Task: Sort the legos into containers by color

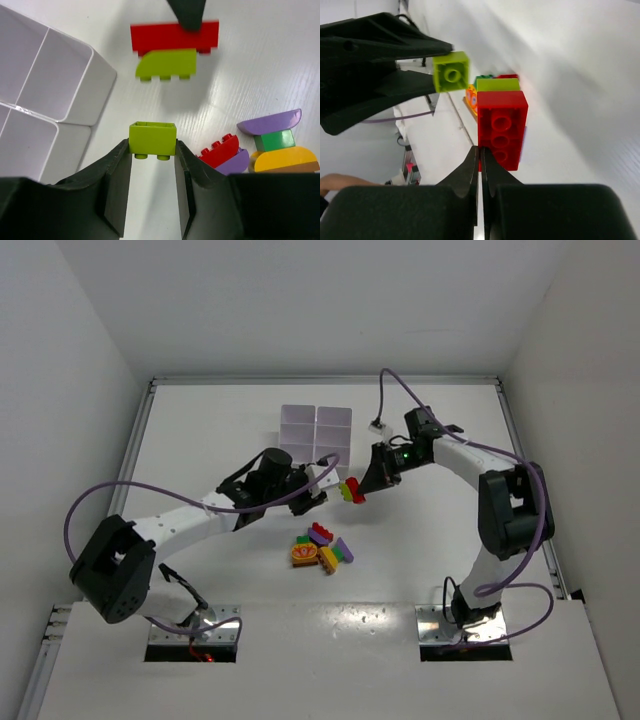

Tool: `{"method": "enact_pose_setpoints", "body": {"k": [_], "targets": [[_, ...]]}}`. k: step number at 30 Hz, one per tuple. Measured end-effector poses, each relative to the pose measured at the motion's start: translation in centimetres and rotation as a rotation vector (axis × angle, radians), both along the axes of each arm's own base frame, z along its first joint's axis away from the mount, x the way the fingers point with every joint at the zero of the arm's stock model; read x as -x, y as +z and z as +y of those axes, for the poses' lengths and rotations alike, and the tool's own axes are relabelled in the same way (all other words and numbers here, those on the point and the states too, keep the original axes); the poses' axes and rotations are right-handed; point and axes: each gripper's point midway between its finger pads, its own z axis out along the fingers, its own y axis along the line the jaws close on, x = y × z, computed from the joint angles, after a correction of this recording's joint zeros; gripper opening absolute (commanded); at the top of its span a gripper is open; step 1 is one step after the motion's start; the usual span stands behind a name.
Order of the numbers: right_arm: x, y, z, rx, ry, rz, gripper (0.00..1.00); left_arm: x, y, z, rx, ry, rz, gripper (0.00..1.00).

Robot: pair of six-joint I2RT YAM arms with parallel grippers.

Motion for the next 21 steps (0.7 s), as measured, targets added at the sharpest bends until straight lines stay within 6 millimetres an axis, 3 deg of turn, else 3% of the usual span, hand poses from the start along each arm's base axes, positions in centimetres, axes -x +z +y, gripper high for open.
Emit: {"method": "enact_pose_setpoints", "body": {"k": [4,5,7,8,9,10,15,21], "targets": [[0.1,-1.0,-1.8,0.032,-0.04,0.012,0.0,0.6,-0.4,0.5,-0.013,-0.001,0.008,0.0],[0.3,-1.1,-2.0,0.038,-0.041,0.015,0.0,0.6,-0.5,0.6,-0.014,-0.002,0.009,0.09],[0.5,-1.3,-2.1,0.05,-0.038,0.014,0.0,0.7,-0.6,0.6,-0.019,-0.003,0.014,0.34],[0.6,-1.3,-2.2,0.053,-0.036,0.011,0.0,0.8,-0.7,0.7,-0.023,-0.005,0.019,0.75],[0.6,-1.3,-2.2,0.054,-0.035,0.008,0.0,0.8,-0.8,0.6,-0.03,-0.009,0.022,0.95],[0.6,-1.2,-2.2,0.054,-0.033,0.005,0.0,0.7,-1.0,0.5,-0.035,-0.013,0.029,1.0],[0.9,-0.8,-1.9,0.038,-0.021,0.006,0.0,0.7,-1.7,-0.2,-0.03,-0.027,0.075,1.0],[1.2,0.4,-1.0,-0.028,-0.014,0.035,0.0,0.5,-0.5,-1.2,0.036,-0.038,0.067,1.0]]}}
